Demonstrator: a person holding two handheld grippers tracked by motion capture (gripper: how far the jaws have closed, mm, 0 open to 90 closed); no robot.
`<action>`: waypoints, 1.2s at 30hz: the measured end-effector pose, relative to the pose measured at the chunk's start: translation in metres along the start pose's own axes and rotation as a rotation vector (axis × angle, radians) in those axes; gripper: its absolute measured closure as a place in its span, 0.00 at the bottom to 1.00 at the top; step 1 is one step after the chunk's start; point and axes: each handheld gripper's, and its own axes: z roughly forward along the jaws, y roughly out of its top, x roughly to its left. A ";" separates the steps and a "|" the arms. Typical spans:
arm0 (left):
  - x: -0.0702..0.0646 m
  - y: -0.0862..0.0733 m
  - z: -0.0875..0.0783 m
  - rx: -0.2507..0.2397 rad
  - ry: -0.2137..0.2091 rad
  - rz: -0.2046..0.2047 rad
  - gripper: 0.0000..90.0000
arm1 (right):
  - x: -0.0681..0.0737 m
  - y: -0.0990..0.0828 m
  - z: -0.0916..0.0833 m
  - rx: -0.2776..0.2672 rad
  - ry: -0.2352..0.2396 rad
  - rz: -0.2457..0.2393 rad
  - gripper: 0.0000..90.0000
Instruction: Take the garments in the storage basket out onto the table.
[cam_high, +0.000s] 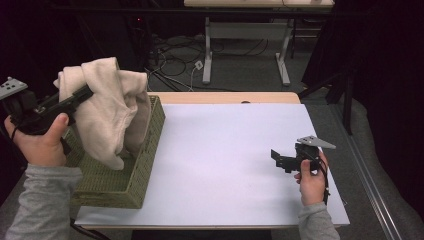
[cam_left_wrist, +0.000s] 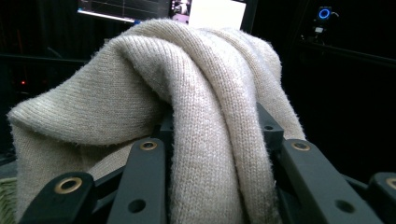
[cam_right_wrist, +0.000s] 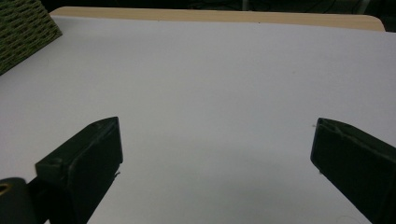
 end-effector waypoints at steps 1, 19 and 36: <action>-0.001 0.000 0.001 -0.004 -0.003 -0.004 0.73 | 0.000 0.000 0.000 0.001 0.000 0.001 0.02; -0.035 -0.002 0.021 0.008 -0.094 0.026 0.73 | 0.000 -0.001 0.002 0.008 -0.006 -0.003 0.02; -0.068 -0.004 0.052 0.017 -0.177 0.038 0.73 | -0.001 -0.001 0.000 0.011 -0.004 0.001 0.02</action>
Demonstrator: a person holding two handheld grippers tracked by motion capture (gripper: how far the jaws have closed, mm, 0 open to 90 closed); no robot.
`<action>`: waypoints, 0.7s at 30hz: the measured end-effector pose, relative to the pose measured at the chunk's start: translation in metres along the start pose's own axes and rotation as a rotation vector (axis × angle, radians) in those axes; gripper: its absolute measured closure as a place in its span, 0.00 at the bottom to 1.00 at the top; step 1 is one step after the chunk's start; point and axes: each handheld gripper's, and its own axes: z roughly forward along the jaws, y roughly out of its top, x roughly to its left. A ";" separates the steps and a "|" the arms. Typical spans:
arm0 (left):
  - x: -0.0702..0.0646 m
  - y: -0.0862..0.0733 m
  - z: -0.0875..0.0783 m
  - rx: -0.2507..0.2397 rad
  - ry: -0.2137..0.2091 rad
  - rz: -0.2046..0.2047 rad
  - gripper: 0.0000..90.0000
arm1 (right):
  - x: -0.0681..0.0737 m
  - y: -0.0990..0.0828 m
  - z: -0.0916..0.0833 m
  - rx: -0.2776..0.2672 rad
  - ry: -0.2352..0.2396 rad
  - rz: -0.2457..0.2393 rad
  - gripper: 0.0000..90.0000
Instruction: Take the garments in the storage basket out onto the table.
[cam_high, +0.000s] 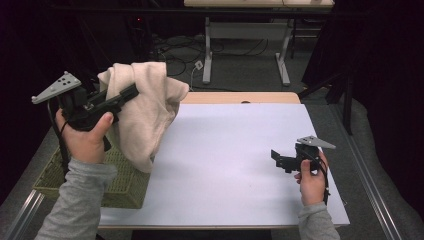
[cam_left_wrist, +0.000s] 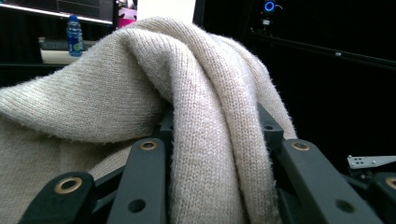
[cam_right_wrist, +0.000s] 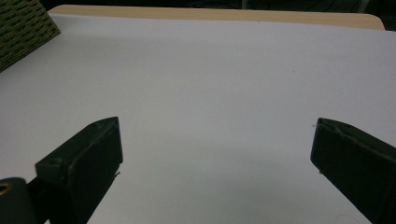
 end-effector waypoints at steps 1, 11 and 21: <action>-0.002 0.000 0.003 0.002 -0.007 0.003 0.73 | 0.000 0.000 0.000 -0.001 0.001 0.001 0.02; -0.013 0.000 0.016 0.005 -0.042 0.002 0.73 | -0.002 0.000 0.000 -0.006 0.004 -0.004 0.02; -0.026 -0.001 0.032 0.007 -0.082 0.005 0.73 | -0.002 0.000 0.000 -0.008 -0.002 0.009 0.02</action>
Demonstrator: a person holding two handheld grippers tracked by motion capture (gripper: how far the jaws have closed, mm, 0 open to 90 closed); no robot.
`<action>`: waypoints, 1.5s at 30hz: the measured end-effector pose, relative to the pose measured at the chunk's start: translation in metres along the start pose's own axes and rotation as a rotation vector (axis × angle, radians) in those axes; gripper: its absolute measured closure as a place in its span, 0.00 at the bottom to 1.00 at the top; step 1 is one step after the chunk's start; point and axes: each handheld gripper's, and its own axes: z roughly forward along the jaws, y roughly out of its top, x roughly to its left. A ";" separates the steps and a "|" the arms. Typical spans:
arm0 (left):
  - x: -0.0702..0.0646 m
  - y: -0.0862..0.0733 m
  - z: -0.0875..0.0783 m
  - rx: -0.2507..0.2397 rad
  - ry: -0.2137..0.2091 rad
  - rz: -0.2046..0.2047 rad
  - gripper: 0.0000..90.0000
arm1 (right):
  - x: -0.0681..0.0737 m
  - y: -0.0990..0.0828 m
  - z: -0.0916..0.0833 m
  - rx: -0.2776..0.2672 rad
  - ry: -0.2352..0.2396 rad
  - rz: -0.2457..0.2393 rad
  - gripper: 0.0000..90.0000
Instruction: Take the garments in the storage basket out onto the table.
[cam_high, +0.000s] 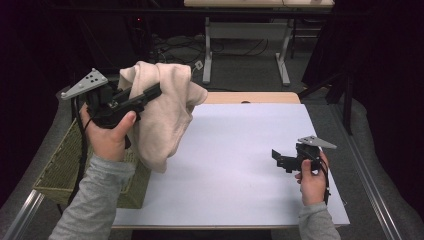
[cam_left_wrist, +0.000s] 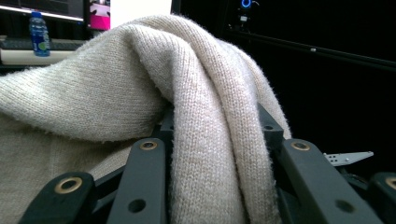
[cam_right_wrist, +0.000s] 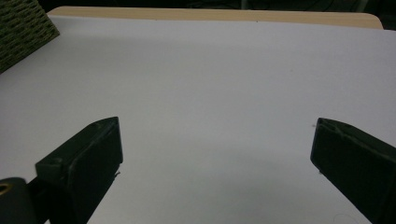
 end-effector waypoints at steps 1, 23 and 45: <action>0.000 0.000 0.000 0.000 0.000 0.000 0.73 | -0.001 0.000 0.000 0.005 0.002 -0.003 0.02; -0.022 -0.018 0.025 0.028 -0.066 0.013 0.73 | -0.002 0.000 0.001 0.003 0.002 0.003 0.02; -0.052 -0.053 0.064 0.110 -0.146 0.047 0.73 | -0.003 -0.001 0.002 0.009 0.000 -0.004 0.02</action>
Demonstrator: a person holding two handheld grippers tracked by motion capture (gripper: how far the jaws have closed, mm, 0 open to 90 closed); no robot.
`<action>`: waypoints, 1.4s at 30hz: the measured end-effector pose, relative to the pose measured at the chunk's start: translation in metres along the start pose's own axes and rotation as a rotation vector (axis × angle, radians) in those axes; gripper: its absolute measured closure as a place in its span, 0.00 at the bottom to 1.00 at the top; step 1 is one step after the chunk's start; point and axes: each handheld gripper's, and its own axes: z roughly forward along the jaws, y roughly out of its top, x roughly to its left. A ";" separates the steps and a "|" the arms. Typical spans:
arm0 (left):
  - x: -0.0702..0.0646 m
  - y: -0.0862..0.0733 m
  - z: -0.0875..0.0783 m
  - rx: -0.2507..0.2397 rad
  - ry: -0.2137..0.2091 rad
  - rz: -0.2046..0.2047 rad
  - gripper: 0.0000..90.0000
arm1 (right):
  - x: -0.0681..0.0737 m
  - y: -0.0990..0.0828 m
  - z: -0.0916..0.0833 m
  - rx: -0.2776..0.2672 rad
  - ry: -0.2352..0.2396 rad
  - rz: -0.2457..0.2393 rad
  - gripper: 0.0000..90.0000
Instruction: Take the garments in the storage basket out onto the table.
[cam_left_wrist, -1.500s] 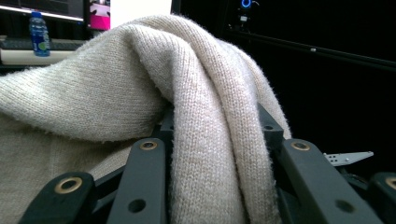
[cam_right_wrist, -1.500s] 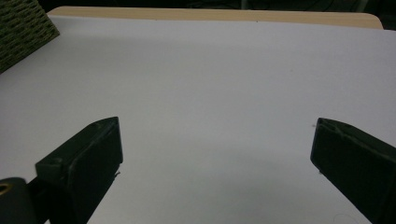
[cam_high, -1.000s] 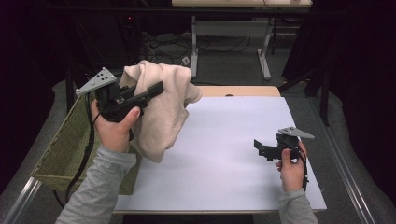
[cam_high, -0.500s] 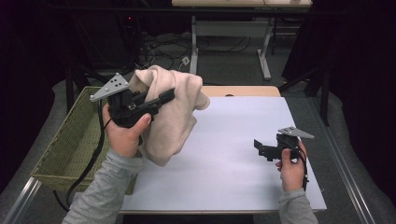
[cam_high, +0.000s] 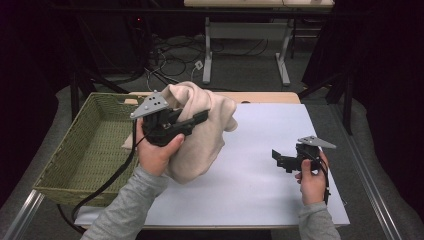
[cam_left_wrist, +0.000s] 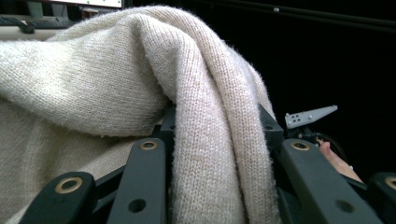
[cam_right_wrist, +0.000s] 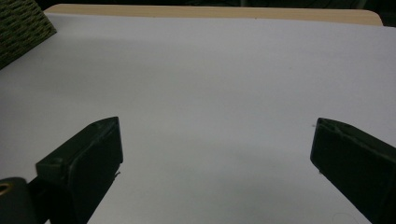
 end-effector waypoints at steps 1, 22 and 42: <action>0.000 -0.002 0.002 -0.001 -0.004 -0.007 0.73 | 0.000 0.000 0.000 0.000 0.000 0.000 0.02; -0.002 -0.067 0.062 0.104 -0.037 -0.038 0.73 | -0.002 -0.001 0.001 0.008 -0.001 0.008 0.02; 0.010 -0.116 0.090 0.230 0.079 -0.042 0.65 | -0.002 -0.003 0.004 0.017 0.002 0.010 0.02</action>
